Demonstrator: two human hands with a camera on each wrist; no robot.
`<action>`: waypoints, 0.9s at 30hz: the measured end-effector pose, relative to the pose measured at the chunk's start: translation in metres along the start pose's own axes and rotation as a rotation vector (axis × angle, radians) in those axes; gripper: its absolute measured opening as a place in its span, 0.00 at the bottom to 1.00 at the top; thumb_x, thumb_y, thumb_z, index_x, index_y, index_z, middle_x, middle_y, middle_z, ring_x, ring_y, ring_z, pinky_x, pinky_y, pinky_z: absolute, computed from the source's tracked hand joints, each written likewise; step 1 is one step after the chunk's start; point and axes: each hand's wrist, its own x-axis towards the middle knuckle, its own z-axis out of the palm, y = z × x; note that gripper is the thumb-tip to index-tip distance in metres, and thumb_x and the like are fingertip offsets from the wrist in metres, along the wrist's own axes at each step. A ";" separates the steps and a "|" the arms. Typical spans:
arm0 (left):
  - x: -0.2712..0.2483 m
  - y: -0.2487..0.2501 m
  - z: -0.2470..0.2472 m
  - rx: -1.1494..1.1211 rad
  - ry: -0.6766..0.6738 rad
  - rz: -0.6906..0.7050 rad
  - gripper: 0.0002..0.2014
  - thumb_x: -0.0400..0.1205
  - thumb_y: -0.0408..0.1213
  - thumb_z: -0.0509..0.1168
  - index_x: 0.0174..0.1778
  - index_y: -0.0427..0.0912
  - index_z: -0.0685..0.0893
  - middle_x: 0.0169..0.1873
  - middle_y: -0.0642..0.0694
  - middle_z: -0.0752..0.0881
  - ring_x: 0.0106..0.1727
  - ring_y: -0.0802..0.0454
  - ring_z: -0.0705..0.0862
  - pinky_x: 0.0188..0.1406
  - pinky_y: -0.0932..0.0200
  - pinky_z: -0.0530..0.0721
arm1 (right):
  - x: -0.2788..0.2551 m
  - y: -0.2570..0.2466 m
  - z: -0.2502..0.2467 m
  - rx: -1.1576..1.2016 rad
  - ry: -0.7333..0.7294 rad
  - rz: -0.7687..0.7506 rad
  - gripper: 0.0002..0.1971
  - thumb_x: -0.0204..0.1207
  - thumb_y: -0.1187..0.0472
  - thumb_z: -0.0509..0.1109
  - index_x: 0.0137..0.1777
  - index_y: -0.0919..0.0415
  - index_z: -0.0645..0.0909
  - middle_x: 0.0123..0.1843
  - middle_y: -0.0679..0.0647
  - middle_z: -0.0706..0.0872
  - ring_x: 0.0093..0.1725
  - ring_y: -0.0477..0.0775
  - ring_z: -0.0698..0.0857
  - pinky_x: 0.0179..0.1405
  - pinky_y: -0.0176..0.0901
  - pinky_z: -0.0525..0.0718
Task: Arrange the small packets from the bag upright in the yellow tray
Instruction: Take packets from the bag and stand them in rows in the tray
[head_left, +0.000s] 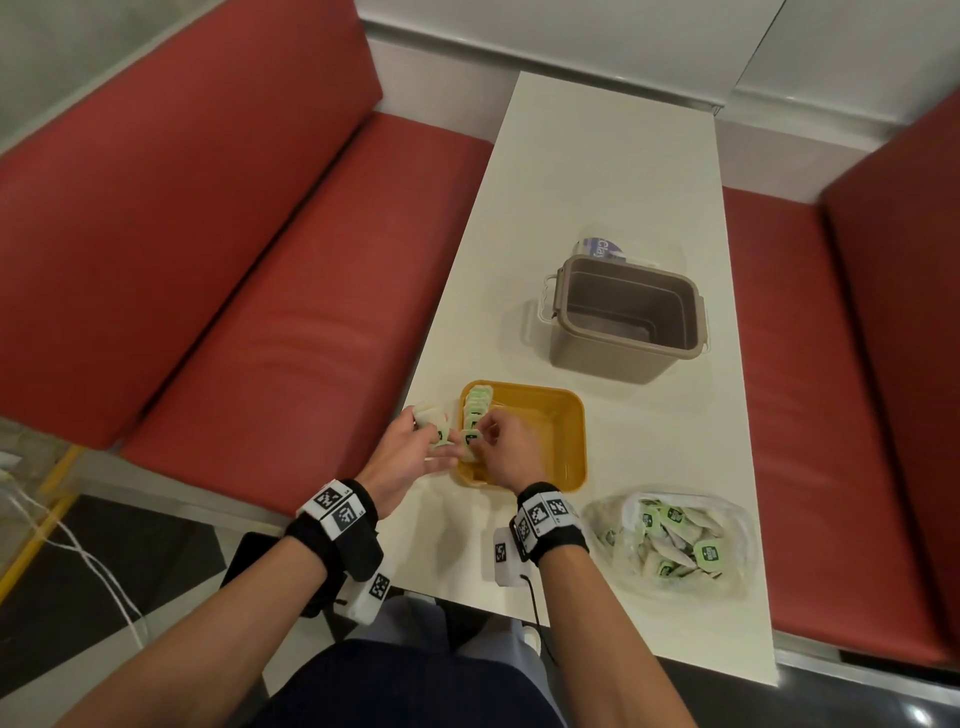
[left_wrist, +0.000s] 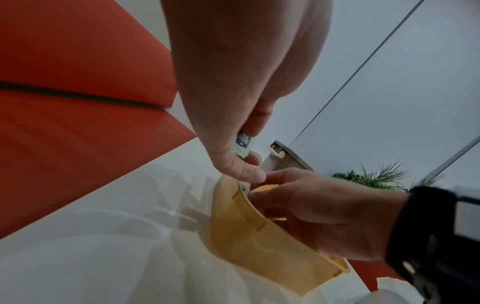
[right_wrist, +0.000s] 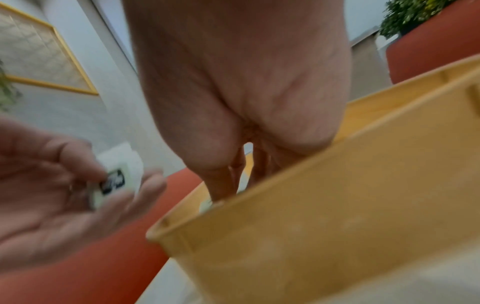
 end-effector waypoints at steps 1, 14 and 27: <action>-0.001 0.001 0.000 0.004 -0.019 0.012 0.13 0.93 0.24 0.54 0.70 0.35 0.78 0.53 0.38 0.92 0.50 0.44 0.95 0.56 0.47 0.90 | 0.001 0.000 0.002 -0.010 0.022 0.007 0.05 0.85 0.65 0.77 0.54 0.54 0.85 0.46 0.49 0.88 0.47 0.52 0.86 0.47 0.44 0.82; -0.006 0.015 0.004 -0.029 -0.122 0.113 0.17 0.92 0.29 0.68 0.77 0.36 0.79 0.63 0.37 0.94 0.67 0.38 0.93 0.72 0.43 0.88 | 0.005 0.004 0.003 -0.002 0.142 0.049 0.19 0.76 0.62 0.85 0.57 0.53 0.78 0.56 0.52 0.86 0.51 0.55 0.85 0.50 0.50 0.85; -0.014 0.020 0.012 -0.184 -0.157 0.153 0.20 0.87 0.28 0.73 0.74 0.36 0.79 0.64 0.34 0.92 0.63 0.37 0.94 0.66 0.47 0.92 | -0.038 -0.047 -0.052 0.709 0.033 -0.047 0.09 0.85 0.51 0.78 0.53 0.57 0.89 0.51 0.58 0.94 0.52 0.59 0.94 0.56 0.65 0.95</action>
